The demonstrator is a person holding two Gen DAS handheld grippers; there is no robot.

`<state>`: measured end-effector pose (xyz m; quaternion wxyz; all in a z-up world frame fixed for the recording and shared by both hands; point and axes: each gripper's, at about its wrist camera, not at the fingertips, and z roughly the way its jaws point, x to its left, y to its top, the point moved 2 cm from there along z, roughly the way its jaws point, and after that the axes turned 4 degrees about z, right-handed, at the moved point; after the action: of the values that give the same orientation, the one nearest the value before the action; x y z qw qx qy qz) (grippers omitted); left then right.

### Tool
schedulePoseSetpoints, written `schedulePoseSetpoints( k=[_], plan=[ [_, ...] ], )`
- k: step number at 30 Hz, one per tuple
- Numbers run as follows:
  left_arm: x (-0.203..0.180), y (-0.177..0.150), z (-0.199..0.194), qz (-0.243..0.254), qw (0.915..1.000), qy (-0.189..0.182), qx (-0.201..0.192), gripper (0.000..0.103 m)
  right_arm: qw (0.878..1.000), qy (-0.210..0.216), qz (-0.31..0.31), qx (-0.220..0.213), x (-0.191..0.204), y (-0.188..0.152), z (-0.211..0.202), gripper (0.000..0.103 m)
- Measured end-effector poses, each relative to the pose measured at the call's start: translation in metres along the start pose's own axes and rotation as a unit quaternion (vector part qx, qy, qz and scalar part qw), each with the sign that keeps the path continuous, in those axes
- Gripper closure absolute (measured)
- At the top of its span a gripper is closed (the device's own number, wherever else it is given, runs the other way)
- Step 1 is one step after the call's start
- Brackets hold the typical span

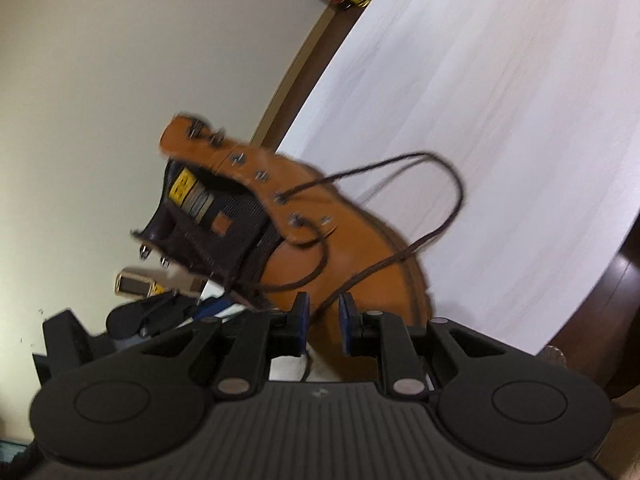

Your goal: Lace up shoes with both hands

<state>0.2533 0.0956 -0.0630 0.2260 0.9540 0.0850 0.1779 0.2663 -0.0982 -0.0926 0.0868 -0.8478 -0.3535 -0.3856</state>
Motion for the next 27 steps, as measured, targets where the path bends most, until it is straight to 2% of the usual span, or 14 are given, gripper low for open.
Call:
schedulePoseSetpoints(
  k=[8, 12, 16, 19, 21, 23, 27],
  plan=[
    [0.005, 0.002, -0.001, 0.012, 0.9998, -0.007, -0.012, 0.083, 1.0, 0.0, 0.004, 0.008, 0.007, -0.012, 0.014, 0.084],
    [0.003, 0.004, 0.0, 0.022, 0.9995, -0.015, -0.018, 0.086, 1.0, 0.0, 0.011, -0.007, 0.005, -0.009, 0.009, 0.084],
    [0.001, 0.004, 0.001, 0.028, 0.9991, -0.024, -0.02, 0.096, 1.0, 0.001, 0.019, -0.022, 0.002, -0.007, 0.004, 0.084],
    [0.001, 0.002, -0.001, 0.028, 0.9987, -0.035, -0.023, 0.098, 0.999, -0.001, 0.03, -0.042, -0.002, -0.002, -0.001, 0.084],
    [0.0, 0.002, -0.002, 0.03, 0.9985, -0.038, -0.024, 0.099, 0.996, 0.003, 0.058, -0.062, -0.01, 0.005, -0.005, 0.084],
    [0.001, 0.002, -0.002, 0.029, 0.9985, -0.039, -0.025, 0.1, 0.99, 0.026, 0.112, -0.081, -0.023, 0.014, -0.006, 0.083],
    [0.004, 0.003, -0.005, 0.021, 0.9988, -0.031, -0.033, 0.1, 0.965, 0.084, 0.227, -0.104, -0.048, 0.025, 0.0, 0.079]
  ],
)
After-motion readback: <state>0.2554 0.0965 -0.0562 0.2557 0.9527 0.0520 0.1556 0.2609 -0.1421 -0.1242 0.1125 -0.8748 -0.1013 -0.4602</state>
